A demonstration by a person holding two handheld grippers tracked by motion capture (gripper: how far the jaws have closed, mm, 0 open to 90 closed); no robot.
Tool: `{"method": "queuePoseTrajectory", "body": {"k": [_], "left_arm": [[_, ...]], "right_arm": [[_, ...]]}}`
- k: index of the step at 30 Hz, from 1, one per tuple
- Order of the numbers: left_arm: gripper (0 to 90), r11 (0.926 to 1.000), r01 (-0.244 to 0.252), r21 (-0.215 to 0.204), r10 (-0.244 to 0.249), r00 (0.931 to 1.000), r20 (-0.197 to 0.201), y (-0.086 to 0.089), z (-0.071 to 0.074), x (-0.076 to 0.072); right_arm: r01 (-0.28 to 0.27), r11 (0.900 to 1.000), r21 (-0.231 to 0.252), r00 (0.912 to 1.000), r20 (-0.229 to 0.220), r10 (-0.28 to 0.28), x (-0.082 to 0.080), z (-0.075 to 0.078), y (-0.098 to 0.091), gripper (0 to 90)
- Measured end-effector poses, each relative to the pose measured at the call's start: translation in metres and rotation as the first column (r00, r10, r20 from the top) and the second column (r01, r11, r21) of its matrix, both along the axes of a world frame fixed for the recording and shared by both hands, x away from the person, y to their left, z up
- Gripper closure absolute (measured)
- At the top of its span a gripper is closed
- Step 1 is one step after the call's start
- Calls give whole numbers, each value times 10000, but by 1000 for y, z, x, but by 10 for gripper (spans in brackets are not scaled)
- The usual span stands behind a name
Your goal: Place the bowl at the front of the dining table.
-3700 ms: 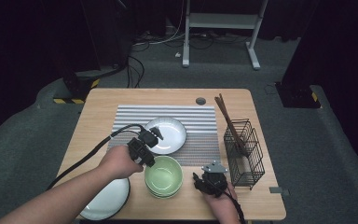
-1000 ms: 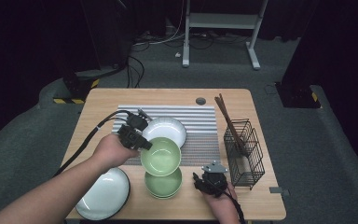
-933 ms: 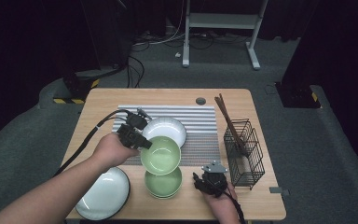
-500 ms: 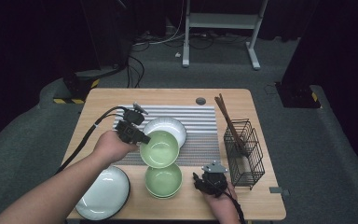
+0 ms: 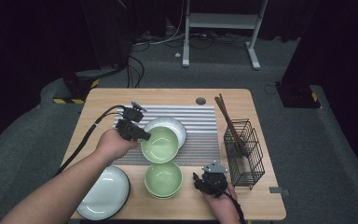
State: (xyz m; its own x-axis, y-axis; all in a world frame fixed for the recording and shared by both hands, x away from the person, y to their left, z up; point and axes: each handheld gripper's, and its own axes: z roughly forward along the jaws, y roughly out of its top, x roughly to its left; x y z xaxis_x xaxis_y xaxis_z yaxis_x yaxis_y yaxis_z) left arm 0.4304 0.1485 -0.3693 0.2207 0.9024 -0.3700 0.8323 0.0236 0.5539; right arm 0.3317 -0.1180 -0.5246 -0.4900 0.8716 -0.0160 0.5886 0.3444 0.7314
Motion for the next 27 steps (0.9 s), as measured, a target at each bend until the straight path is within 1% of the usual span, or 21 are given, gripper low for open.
{"method": "queuePoseTrajectory", "body": {"k": [1, 3, 4, 7, 10, 13, 14, 15, 16, 17, 18, 20, 22, 23, 24, 25, 26, 27], "left_arm": [[851, 10000, -1, -25, 1, 10000, -35, 1, 0, 1], [851, 9996, -203, -212, 201, 9998, -57, 2, -2, 4], [851, 9998, -128, -152, 127, 9999, -80, 3, -2, 5], [851, 9993, -321, -185, 321, 9995, -37, 4, -4, 9], [851, 9985, -448, -309, 448, 9990, 17, 6, -5, 13], [851, 9979, -593, -262, 596, 9982, 94, 7, -7, 17], [851, 9975, -633, -304, 636, 9979, 81, 8, -7, 18], [851, 9978, -609, -255, 611, 9981, 82, 9, -8, 19], [851, 9971, -691, -323, 695, 9975, 132, 8, -8, 20], [851, 9974, -640, -336, 643, 9979, 99, 9, -8, 21], [851, 9959, -811, -395, 816, 9966, 127, 8, -9, 22], [851, 9969, -717, -337, 720, 9974, 78, 10, -9, 23], [851, 9961, -788, -398, 792, 9968, 110, 10, -10, 25], [851, 9946, -929, -465, 936, 9955, 121, 10, -11, 27], [851, 9957, -835, -410, 839, 9964, 90, 11, -11, 28], [851, 9942, -953, -492, 960, 9953, 124, 11, -12, 29], [851, 9943, -952, -475, 957, 9954, 95, 13, -13, 31], [851, 9916, -1166, -552, 1175, 9930, 122, 12, -13, 32]], "right_arm": [[-1, 10000, 1, 10000, -1, 1, 0, 0, 0, 373], [1, 10000, -1, 10000, -1, -1, 0, 0, 0, 373], [-1, 10000, 0, 10000, 0, 1, 0, 0, 0, 373], [-1, 10000, -1, 10000, 1, 1, 0, 0, 0, 373], [3, 10000, 0, 10000, 1, -3, 0, 0, 0, 373], [8, 10000, 14, 10000, -2, -8, 0, 0, 0, 373], [2, 10000, 10, 10000, 0, -2, 0, 0, 0, 373], [4, 10000, 11, 10000, 1, -4, 0, 0, 0, 373], [5, 10000, 11, 10000, -2, -5, 0, 0, 0, 373], [4, 10000, 12, 10000, -1, -4, 0, 0, 0, 373], [3, 10000, 12, 10000, -1, -3, 0, 0, 0, 374], [6, 10000, 13, 10000, -1, -6, 0, 0, 0, 373], [12, 10000, -1, 10000, -3, -12, 0, 0, 0, 374], [8, 10000, 10, 10000, 1, -8, 0, 0, 0, 374], [8, 10000, 12, 10000, 2, -8, 0, 0, 0, 374], [9, 10000, 12, 10000, 1, -9, 0, 0, 0, 374], [8, 10000, 11, 10000, 1, -8, 0, 0, 0, 374], [7, 10000, 9, 10000, 0, -7, 0, 0, 0, 374]]}}
